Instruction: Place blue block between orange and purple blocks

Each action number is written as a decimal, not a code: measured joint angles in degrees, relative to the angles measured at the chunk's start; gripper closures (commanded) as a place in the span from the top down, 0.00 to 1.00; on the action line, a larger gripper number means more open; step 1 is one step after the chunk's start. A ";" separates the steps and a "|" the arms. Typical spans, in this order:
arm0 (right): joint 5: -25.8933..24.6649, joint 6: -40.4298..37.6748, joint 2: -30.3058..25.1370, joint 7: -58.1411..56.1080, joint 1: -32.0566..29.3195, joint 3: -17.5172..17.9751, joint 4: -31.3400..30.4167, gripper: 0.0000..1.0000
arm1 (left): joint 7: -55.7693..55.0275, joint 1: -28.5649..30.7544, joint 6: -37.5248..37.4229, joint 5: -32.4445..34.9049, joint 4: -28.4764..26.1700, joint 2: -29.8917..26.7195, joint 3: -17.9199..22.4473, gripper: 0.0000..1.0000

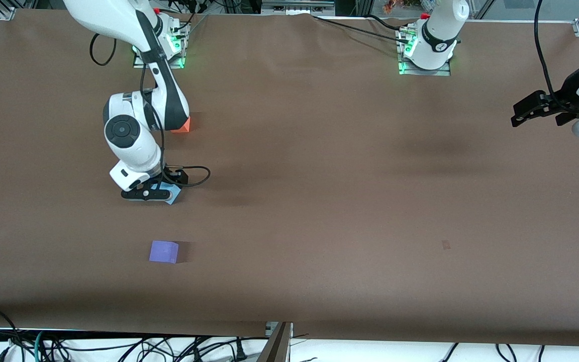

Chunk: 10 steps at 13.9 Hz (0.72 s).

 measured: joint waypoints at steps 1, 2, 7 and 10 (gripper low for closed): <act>0.01 -4.44 -0.50 -0.73 0.02 -0.32 3.43 1.00 | 0.00 0.00 0.00 0.00 0.00 0.00 0.00 1.00; 0.02 -9.15 -0.94 -1.66 0.01 -0.82 7.19 1.00 | 0.00 0.00 0.00 0.00 0.00 0.00 0.00 1.00; 0.03 -29.88 -2.00 -8.72 -2.83 -2.40 23.91 1.00 | 0.00 0.00 0.00 0.00 0.00 0.00 0.00 1.00; 0.03 -38.71 -2.01 -13.08 -5.75 -3.07 31.02 1.00 | 0.00 0.00 0.00 0.00 0.00 0.00 0.00 1.00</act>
